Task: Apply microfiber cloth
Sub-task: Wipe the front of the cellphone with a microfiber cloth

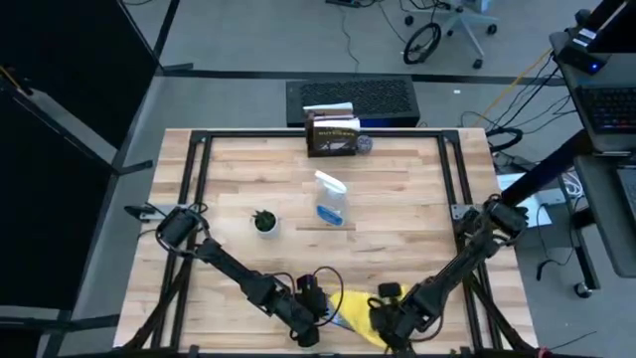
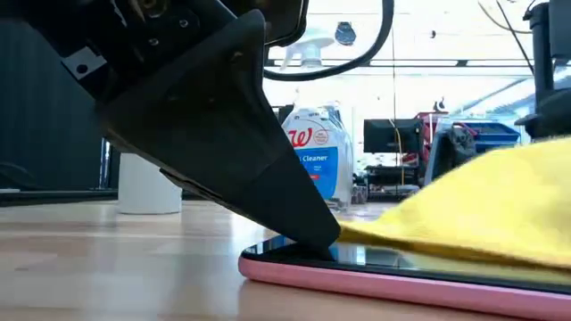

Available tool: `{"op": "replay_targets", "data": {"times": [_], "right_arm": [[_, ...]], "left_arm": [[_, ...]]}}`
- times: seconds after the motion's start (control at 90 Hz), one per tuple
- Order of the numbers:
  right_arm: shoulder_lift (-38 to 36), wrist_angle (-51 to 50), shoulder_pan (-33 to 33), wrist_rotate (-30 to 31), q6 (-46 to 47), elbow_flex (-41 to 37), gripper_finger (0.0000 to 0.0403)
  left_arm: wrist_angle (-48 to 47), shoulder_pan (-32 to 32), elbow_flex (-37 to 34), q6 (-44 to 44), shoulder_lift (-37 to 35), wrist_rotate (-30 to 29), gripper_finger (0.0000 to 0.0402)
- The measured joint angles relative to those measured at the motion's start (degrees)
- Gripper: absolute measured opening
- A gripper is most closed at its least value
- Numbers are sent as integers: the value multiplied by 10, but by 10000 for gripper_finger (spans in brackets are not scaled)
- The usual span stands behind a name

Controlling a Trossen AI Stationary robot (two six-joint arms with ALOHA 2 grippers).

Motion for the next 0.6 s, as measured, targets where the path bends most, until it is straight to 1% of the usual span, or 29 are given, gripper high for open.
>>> {"op": "replay_targets", "data": {"times": [0.089, 0.156, 0.2, 0.244, 0.3, 0.4, 0.444, 0.478, 0.544, 0.6], "right_arm": [[-22, 34, -9, 83, -7, 4, 11], [-24, 57, -16, 139, -17, 4, 11], [-15, 68, -23, 165, -19, 4, 11], [-7, 81, -30, 175, -21, 3, 11], [6, 97, -37, 166, -27, 3, 11], [34, 79, -41, 105, -28, 4, 11], [42, 72, -37, 89, -21, 6, 11], [42, 59, -34, 63, -12, 8, 11], [42, 24, -19, 52, 10, 9, 11], [37, -25, -4, 33, 28, 8, 11]], "left_arm": [[1, 1, 0, 0, 0, -2, 38], [3, 1, 0, 3, 0, -2, 38], [4, 2, 0, 2, 0, -2, 38], [4, 2, 0, 1, 0, -2, 38], [4, 2, 0, 3, 0, -2, 38], [4, 2, 0, 3, 0, -2, 38], [4, 2, 0, 4, 0, -2, 38], [3, 2, 0, 3, 0, -2, 38], [3, 2, 0, 3, 0, -1, 38], [3, 2, 0, 3, 0, -1, 38]]}}
